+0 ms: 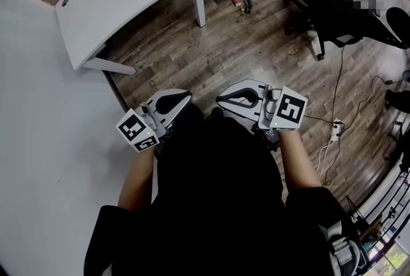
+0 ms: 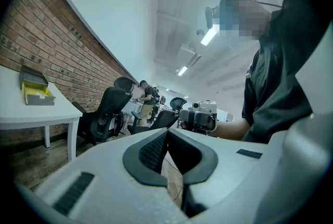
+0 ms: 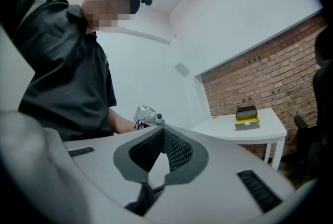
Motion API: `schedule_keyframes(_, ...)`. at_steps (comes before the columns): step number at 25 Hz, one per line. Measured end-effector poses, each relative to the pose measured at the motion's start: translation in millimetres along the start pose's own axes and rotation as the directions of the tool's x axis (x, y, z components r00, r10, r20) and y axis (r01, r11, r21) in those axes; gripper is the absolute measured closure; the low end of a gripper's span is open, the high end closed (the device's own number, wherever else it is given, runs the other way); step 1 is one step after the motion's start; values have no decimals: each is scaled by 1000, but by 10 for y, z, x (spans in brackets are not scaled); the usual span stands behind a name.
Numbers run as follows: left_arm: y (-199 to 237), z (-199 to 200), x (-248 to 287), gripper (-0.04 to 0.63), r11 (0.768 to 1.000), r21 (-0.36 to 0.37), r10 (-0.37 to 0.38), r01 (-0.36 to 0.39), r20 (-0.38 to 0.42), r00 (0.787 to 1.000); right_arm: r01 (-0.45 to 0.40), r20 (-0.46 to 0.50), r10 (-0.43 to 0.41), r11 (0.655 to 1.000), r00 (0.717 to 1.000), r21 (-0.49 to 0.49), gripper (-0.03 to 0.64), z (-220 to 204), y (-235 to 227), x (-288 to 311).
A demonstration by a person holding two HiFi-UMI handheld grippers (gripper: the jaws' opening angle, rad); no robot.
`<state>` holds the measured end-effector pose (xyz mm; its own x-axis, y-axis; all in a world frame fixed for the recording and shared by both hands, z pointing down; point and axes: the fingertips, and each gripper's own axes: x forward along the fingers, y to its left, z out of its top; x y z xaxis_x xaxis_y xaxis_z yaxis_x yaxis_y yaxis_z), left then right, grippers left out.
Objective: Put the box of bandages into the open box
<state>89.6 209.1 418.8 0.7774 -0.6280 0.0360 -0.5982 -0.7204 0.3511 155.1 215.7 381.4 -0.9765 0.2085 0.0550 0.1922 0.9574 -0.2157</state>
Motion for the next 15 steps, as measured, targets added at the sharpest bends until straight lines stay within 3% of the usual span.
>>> schedule_keyframes(15, 2, -66, 60, 578, 1000, -20, -7, 7, -19, 1000, -19, 27, 19, 1000, 999, -8, 611, -68, -48, -48)
